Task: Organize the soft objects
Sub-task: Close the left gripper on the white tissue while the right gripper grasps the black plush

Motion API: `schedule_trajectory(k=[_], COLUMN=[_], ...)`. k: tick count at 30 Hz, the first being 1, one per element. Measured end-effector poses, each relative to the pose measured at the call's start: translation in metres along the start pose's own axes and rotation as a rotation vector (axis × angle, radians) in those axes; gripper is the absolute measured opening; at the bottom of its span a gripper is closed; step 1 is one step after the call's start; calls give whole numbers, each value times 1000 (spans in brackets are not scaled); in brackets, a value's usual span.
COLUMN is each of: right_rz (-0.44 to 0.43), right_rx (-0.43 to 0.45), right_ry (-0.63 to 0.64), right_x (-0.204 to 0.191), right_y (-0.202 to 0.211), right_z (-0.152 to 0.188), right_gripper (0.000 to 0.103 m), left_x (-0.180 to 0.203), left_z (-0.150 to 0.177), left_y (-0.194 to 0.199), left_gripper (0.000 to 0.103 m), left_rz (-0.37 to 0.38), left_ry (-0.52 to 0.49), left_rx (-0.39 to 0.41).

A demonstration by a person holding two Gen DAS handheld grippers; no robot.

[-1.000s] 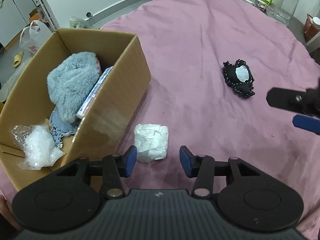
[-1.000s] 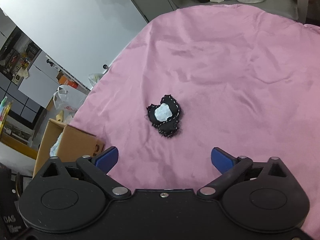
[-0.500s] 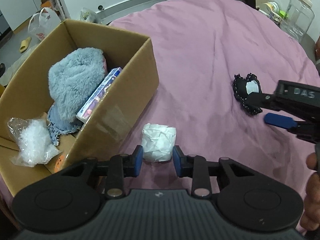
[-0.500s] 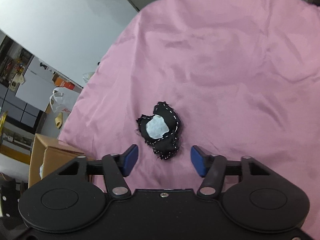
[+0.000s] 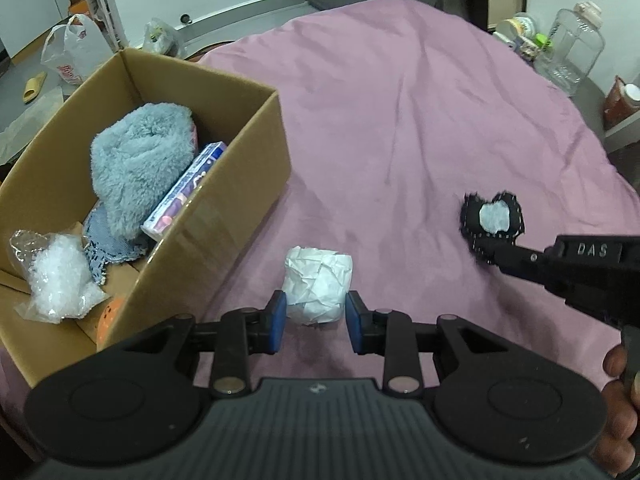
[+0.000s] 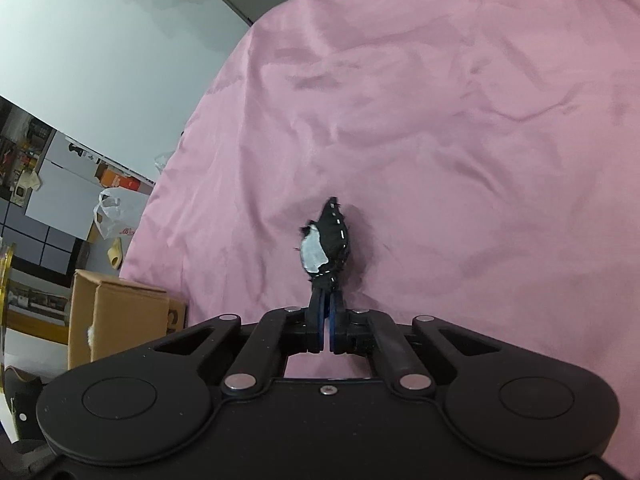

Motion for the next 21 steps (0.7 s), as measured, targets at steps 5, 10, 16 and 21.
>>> schedule_trajectory(k=[5, 10, 16, 21], right_rz=[14, 13, 14, 13], right_rx=[32, 69, 110, 154], right_ry=[6, 18, 50, 66], right_x=[-5, -17, -35, -51], right_y=[26, 53, 79, 99], right_z=[6, 11, 17, 22], right_gripper=[2, 2, 2, 2], left_x=[7, 6, 2, -8], left_z=[3, 3, 0, -2], left_y=[20, 41, 67, 83], left_gripper=[30, 30, 30, 30], left_rz=[37, 69, 102, 117], left_ry=[-21, -31, -30, -29], left_rx=[18, 42, 83, 107])
Point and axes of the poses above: each gripper's, at about its wrist camera, not at the fingertips, and y roughly against the way its jaws point, x to its right, z to its underside, the point moved 8 cm from there along -y, roughly the way its jaws point, and after that the axes turned 3 degrees about z, right-handed, at the moved point
